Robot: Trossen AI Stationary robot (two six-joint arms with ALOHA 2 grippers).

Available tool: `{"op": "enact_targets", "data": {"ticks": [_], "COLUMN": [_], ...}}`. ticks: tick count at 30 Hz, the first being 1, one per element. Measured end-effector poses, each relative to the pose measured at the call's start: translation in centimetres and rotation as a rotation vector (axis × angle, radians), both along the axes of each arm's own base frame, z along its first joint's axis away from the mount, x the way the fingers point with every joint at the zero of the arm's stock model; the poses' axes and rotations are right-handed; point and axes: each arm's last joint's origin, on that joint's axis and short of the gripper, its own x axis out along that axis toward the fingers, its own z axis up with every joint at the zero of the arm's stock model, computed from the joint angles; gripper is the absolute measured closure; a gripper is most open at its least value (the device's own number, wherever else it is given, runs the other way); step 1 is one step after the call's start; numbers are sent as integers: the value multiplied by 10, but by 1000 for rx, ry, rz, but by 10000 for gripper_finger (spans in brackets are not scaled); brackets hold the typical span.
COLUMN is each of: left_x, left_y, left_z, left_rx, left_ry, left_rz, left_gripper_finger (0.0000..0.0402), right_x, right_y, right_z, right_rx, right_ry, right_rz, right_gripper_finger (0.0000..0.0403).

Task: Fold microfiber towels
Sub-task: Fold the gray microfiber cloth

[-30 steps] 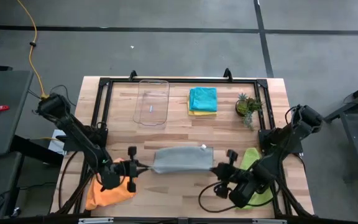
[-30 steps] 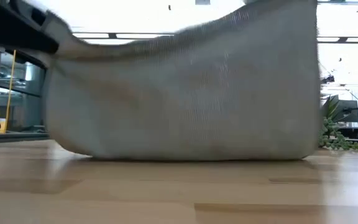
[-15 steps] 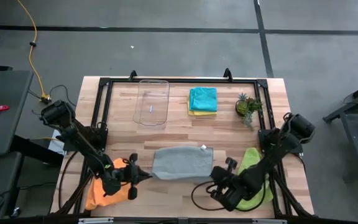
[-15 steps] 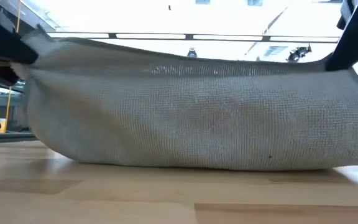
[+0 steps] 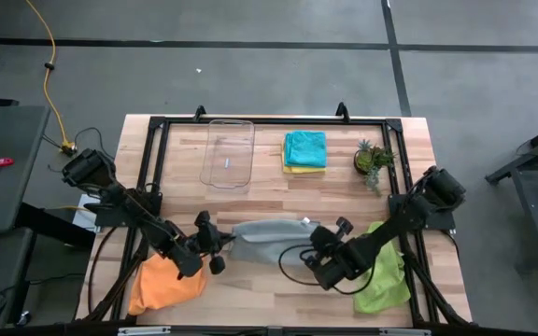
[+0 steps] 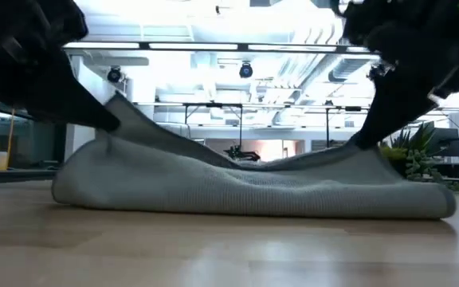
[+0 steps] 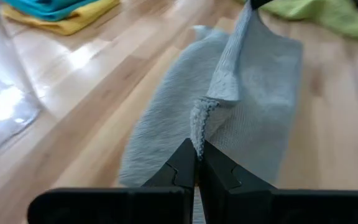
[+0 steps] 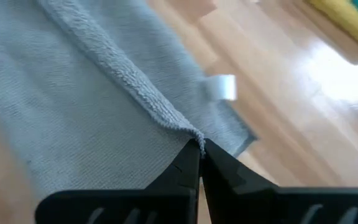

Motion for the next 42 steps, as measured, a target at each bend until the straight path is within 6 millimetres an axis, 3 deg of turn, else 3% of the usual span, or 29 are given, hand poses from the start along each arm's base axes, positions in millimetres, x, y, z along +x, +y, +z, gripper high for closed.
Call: {"op": "enact_targets", "data": {"ticks": [11, 20, 34, 42], "left_x": [0, 2, 13, 13], "left_y": [18, 21, 47, 47], "left_z": [-8, -7, -8, -9], "left_rx": [-31, -22, -27, -9], "left_ry": [77, 78, 137, 158], "left_rz": [95, 105, 142, 116], "left_gripper_finger": [401, 401, 401, 401], "right_x": [1, -2, -10, -9], "right_y": [-24, -26, -31, -33], "right_z": [-21, -22, -20, -20], "right_rx": [-7, 5, 6, 10], "right_ry": [-17, 30, 109, 122], "right_rz": [-78, -87, -143, -135], "right_gripper_finger": [403, 403, 403, 402]}}
